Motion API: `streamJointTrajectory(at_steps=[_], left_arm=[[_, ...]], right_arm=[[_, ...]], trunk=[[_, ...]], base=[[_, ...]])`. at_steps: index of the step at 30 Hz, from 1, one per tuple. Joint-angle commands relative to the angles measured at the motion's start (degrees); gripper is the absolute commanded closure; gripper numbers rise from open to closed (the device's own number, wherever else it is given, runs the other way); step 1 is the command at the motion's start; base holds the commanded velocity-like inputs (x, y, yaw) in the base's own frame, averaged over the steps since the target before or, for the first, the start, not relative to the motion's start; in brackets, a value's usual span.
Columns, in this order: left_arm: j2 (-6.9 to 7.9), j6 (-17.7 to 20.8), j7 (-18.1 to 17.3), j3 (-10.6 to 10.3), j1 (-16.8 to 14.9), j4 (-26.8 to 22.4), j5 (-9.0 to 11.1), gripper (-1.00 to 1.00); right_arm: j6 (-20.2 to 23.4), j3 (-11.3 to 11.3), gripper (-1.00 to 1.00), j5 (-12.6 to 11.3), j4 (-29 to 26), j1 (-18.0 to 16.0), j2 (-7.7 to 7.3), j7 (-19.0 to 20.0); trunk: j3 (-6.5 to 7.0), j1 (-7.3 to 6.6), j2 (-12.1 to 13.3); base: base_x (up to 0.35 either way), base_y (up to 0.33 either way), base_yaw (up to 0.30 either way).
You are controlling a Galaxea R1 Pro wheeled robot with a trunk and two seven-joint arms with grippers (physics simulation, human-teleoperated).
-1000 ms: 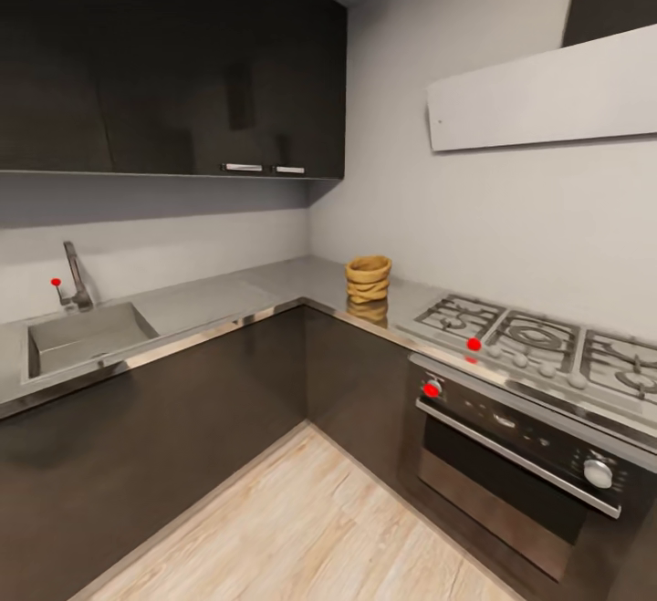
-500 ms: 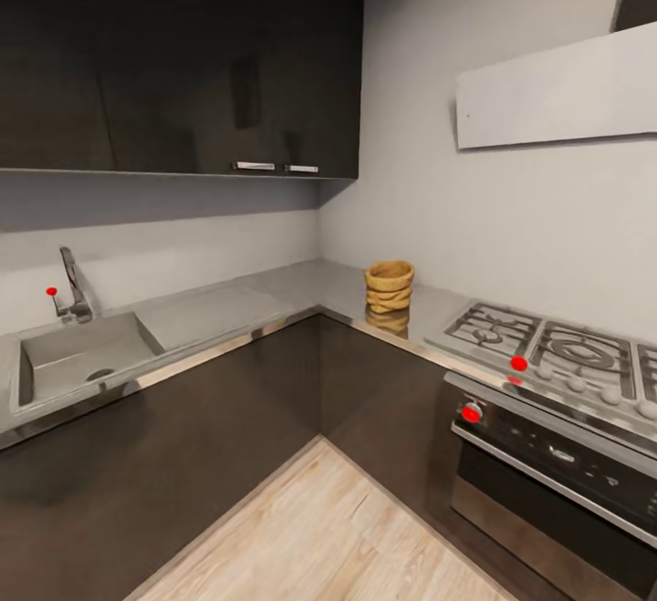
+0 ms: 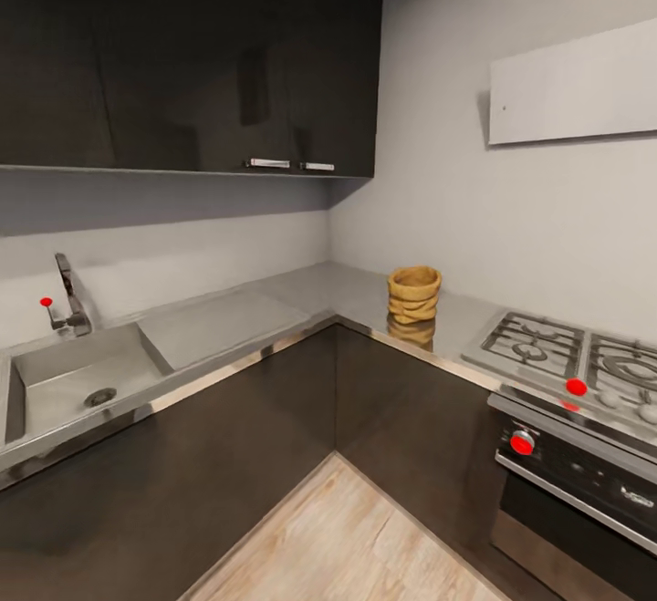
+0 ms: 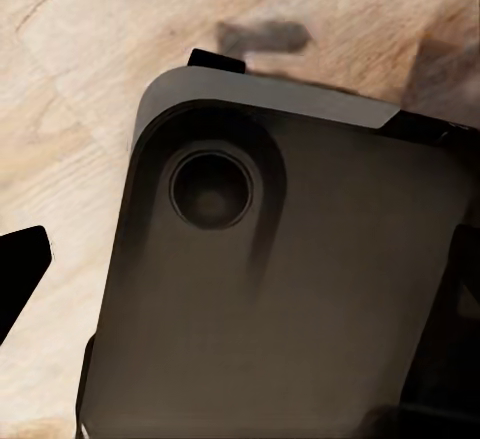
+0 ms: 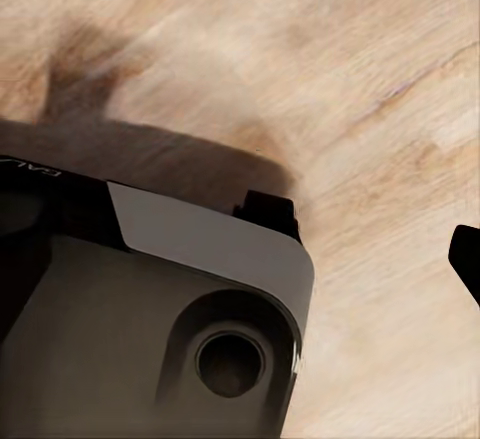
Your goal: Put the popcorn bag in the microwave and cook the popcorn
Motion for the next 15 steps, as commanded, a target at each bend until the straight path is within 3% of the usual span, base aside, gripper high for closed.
streamJointTrajectory(at_steps=[1,11,15], left_arm=[[0.0,-0.05,-0.01,0.05,0.0,-0.08,0.26,-1.0],[0.0,-0.08,-0.01,0.05,0.01,-0.09,0.26,-1.0],[0.0,-0.13,0.01,0.1,0.01,-0.09,0.26,-1.0]], right_arm=[[0.02,-0.47,-1.0,0.38,0.1,-0.07,-0.03,0.13],[0.06,-0.47,-1.0,0.27,0.1,-0.07,0.08,0.18],[0.06,-0.51,-1.0,0.21,0.1,-0.07,0.11,0.14]], trunk=[[-0.11,0.03,-0.03],[-0.82,0.03,-0.03],[-1.1,0.03,-0.03]], base=[[0.279,0.217,-0.014],[0.272,0.216,-0.14],[0.122,0.105,-0.168]])
